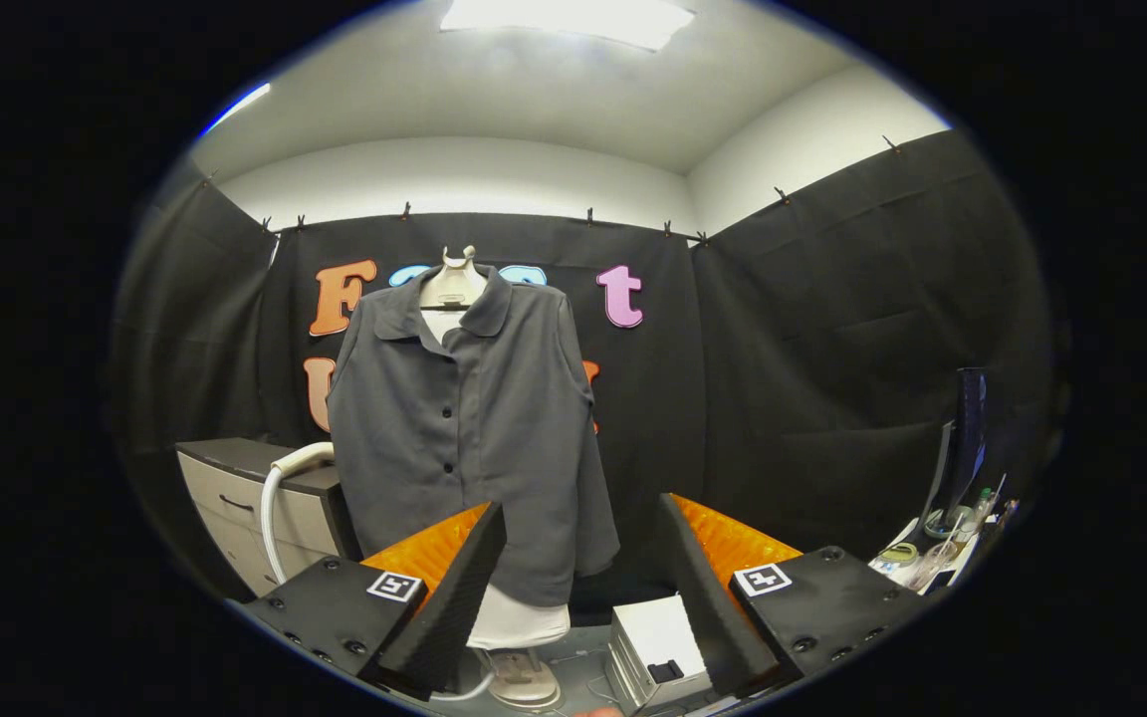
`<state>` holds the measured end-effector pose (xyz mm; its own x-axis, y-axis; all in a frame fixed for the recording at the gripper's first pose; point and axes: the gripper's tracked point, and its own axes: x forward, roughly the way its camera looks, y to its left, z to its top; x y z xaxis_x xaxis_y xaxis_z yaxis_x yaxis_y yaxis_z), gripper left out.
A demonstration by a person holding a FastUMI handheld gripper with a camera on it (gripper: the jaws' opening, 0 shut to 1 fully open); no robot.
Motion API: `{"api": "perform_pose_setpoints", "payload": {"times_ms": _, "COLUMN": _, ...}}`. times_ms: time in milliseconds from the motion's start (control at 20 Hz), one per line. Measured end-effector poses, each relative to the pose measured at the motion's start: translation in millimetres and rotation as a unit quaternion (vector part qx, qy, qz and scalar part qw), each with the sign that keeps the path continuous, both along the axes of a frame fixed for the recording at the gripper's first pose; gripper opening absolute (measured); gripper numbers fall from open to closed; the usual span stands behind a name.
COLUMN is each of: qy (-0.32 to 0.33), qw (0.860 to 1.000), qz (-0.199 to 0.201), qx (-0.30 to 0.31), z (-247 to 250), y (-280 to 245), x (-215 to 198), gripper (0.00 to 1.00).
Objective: Iron the clothes twice with a garment steamer, once on the left side and once on the right side.
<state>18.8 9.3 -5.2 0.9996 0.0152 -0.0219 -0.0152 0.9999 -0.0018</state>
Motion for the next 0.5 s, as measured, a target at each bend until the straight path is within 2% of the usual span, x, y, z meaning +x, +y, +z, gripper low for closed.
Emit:
{"api": "perform_pose_setpoints", "payload": {"times_ms": 350, "qy": 0.0, "qw": 1.0, "qz": 0.024, "qx": 0.005, "z": -0.1, "y": 0.0, "x": 4.6, "gripper": 0.98}}
{"api": "perform_pose_setpoints", "payload": {"times_ms": 500, "qy": 0.004, "qw": 0.999, "qz": 0.048, "qx": 0.009, "z": 0.8, "y": 7.1, "x": 5.3, "gripper": 0.98}}
